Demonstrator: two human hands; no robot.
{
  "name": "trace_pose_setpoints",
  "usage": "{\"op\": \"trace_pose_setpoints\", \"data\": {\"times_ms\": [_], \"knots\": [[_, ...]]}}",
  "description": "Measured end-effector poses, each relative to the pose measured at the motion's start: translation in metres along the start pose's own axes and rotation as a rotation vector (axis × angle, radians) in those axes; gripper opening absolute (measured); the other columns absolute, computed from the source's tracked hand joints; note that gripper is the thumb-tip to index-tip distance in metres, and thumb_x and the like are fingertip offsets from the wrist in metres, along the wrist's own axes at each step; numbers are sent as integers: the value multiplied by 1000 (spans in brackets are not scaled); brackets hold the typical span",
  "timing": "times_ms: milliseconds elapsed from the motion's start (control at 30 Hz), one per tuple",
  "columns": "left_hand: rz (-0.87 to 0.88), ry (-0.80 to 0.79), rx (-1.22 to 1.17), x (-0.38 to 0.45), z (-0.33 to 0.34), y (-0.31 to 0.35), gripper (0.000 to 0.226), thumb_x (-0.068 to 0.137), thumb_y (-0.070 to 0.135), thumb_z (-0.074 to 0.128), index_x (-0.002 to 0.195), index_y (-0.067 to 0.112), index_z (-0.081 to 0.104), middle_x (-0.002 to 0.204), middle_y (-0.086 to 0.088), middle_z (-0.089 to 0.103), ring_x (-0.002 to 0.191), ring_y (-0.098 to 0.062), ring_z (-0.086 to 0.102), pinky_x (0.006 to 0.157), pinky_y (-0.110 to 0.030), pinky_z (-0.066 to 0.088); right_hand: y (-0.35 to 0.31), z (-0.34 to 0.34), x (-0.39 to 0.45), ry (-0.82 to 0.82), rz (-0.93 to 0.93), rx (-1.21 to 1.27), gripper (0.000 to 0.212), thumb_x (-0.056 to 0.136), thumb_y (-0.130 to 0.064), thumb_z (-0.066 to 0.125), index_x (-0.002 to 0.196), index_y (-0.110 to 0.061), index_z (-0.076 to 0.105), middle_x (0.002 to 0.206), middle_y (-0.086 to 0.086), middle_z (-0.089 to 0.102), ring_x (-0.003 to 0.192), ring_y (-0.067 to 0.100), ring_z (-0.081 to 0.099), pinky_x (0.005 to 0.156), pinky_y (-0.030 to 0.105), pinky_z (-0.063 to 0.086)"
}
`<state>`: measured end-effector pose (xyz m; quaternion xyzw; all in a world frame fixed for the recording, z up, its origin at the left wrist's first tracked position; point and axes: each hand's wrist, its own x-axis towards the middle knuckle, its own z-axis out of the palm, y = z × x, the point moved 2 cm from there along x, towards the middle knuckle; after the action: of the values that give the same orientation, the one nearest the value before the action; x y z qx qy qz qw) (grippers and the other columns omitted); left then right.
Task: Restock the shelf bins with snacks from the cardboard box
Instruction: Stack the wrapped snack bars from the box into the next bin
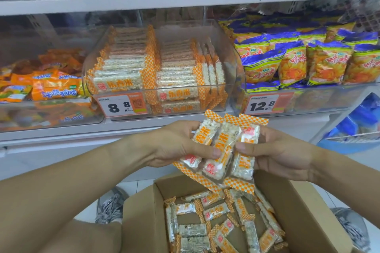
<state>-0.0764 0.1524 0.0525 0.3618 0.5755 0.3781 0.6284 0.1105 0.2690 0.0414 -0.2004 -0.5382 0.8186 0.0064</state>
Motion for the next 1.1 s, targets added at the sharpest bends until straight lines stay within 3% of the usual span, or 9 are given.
{"op": "trace_pose_setpoints", "data": {"times_ms": [133, 200, 267, 400, 600, 700, 767, 933, 1100], "knots": [[-11, 125, 20, -2, -7, 1, 45, 80, -5, 77, 123, 1, 64, 116, -18, 72, 112, -35, 67, 97, -52, 54, -5, -3, 4, 97, 1, 102, 48, 73, -6, 79, 118, 0, 64, 113, 18, 70, 111, 40, 67, 91, 44, 58], [-12, 175, 37, -4, -9, 1, 41, 79, -5, 76, 119, 1, 66, 111, -16, 74, 108, -34, 69, 93, -47, 56, -8, -3, 3, 132, 18, 217, 32, 76, 6, 59, 108, 2, 59, 100, 20, 66, 104, 42, 69, 88, 46, 60], [-14, 193, 62, -5, -10, 0, 42, 78, -3, 78, 118, 1, 66, 111, -16, 74, 107, -35, 69, 94, -48, 56, -8, -3, 2, 141, 27, 184, 32, 80, 14, 46, 107, 3, 59, 104, 22, 68, 106, 42, 68, 93, 45, 57], [-13, 219, 77, -6, -10, -1, 41, 77, -2, 79, 116, 1, 66, 108, -16, 74, 103, -36, 70, 92, -48, 57, -7, -3, -2, 180, -14, 63, 51, 86, 6, 57, 136, 1, 51, 131, 27, 62, 123, 45, 59, 99, 51, 52], [-25, 213, 97, -10, -16, 0, 36, 78, -1, 79, 112, 5, 67, 101, -14, 75, 93, -30, 73, 80, -39, 60, -6, -18, -4, 387, -87, -182, 78, 66, -42, 90, 131, -17, 56, 125, 16, 68, 120, 40, 62, 107, 62, 42], [-99, 182, 201, -15, -25, -8, 38, 76, 5, 83, 110, 6, 66, 102, -14, 75, 95, -32, 73, 86, -44, 58, -11, -12, -4, 436, -107, -231, 38, 92, -28, 71, 124, -10, 62, 110, 20, 72, 100, 38, 70, 81, 41, 57], [-122, 186, 261, -16, -27, -11, 42, 73, 7, 85, 111, 6, 67, 102, -13, 76, 96, -31, 73, 91, -46, 57, -15, -10, -7, 441, -117, -296, 21, 100, -18, 57, 115, -9, 69, 96, 14, 73, 80, 27, 66, 59, 29, 54], [-110, 176, 377, -15, -24, -7, 46, 72, 21, 89, 113, 14, 69, 105, -8, 76, 98, -28, 72, 94, -49, 56, -24, -14, -19, 354, -221, -460, 22, 81, -26, 74, 100, -15, 77, 102, 5, 77, 97, 16, 71, 89, 29, 50], [-76, 171, 439, -23, -21, -7, 47, 78, 18, 83, 119, 6, 64, 113, -18, 72, 107, -38, 68, 98, -54, 51, -27, -5, -16, 259, -286, -706, 38, 64, -27, 89, 96, -17, 73, 95, 5, 78, 93, 17, 74, 86, 41, 58]]}}
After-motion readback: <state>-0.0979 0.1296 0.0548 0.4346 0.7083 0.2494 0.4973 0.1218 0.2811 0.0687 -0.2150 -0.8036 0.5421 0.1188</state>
